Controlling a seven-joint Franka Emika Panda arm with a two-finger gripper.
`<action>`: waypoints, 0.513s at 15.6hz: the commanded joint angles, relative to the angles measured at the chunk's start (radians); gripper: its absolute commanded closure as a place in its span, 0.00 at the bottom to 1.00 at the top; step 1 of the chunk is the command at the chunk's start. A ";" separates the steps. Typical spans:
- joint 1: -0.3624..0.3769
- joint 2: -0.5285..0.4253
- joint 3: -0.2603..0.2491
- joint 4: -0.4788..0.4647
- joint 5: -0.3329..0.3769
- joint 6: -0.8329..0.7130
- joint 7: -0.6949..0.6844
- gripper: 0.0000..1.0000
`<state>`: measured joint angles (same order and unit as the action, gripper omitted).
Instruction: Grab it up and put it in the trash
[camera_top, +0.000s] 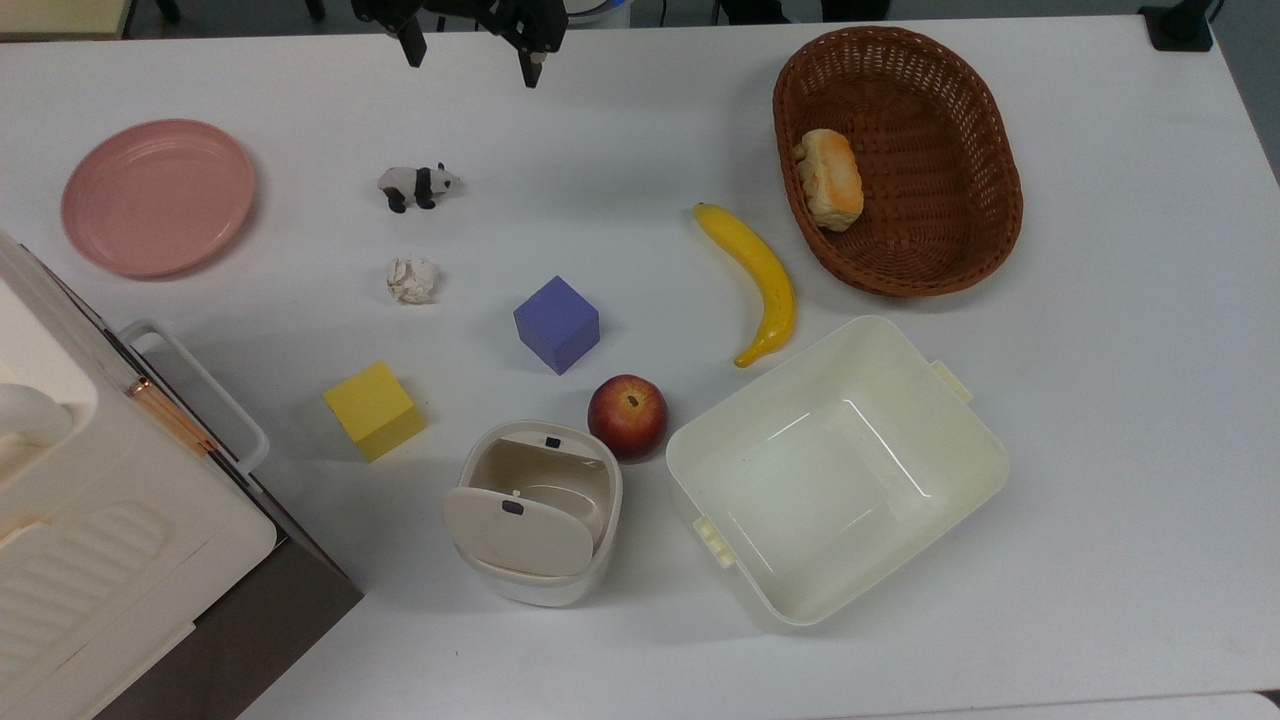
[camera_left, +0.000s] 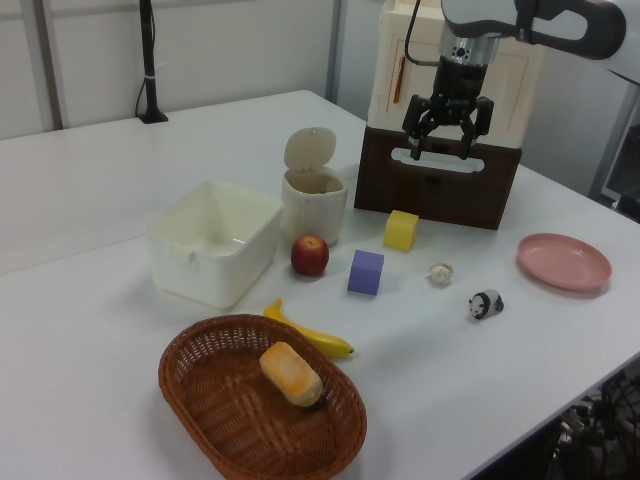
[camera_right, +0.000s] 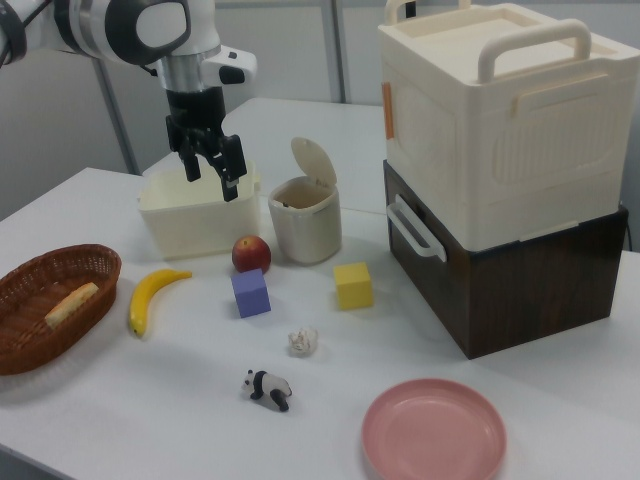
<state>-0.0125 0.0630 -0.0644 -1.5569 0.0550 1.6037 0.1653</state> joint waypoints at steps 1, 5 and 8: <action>0.002 -0.022 -0.005 -0.015 0.016 -0.011 -0.042 0.00; 0.000 -0.022 -0.005 -0.015 0.016 -0.007 -0.043 0.00; 0.000 -0.022 -0.005 -0.015 0.016 -0.005 -0.041 0.00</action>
<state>-0.0125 0.0630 -0.0644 -1.5569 0.0550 1.6037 0.1456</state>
